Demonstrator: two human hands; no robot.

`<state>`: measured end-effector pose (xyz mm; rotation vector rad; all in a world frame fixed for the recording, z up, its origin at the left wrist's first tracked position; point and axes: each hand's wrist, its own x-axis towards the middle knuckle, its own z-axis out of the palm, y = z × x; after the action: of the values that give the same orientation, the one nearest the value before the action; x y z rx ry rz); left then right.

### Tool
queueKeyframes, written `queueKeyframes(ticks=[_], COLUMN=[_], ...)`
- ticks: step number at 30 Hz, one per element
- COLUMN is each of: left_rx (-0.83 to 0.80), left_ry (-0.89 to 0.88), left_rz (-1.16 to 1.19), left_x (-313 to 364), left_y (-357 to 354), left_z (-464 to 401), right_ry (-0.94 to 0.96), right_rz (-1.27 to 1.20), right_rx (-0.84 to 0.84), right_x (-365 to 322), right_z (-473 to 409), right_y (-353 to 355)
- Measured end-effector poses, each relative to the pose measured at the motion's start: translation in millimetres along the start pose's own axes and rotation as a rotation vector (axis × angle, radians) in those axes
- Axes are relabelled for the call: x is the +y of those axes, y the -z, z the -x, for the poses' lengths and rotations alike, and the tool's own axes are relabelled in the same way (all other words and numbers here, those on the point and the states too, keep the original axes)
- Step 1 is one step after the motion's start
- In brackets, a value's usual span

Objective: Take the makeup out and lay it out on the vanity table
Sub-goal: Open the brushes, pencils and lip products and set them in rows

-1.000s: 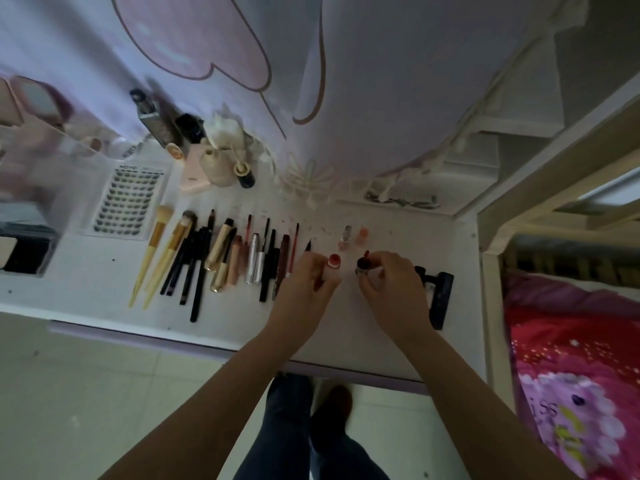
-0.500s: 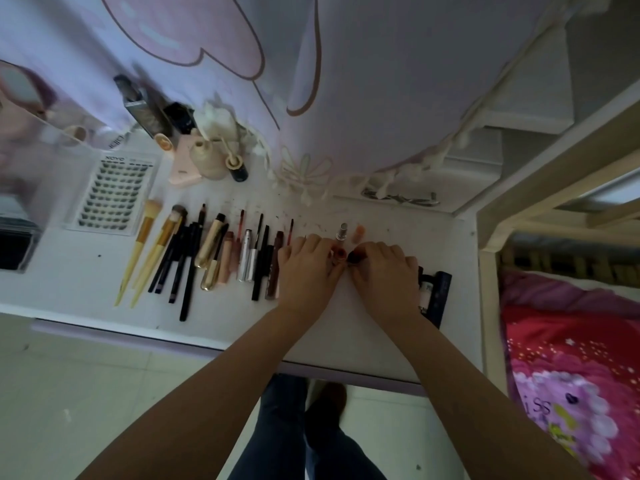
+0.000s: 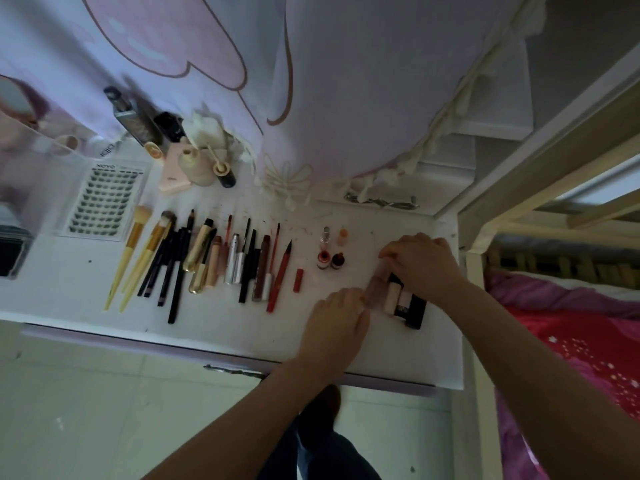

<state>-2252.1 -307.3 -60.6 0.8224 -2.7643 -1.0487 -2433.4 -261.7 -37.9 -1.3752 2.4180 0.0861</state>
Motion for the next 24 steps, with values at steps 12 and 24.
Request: queueKeyframes(ticks=[12,24], left_rx=[0.127,-0.183], left_ry=[0.030,-0.106], left_rz=[-0.132,0.182], left_x=[8,13], left_y=[-4,69], left_z=[-28,-8], right_ry=[0.023,-0.004], right_rz=[-0.147,-0.749], right_rx=[0.022,0.054], right_x=[-16,-56], right_z=[2,62], right_y=[10,47])
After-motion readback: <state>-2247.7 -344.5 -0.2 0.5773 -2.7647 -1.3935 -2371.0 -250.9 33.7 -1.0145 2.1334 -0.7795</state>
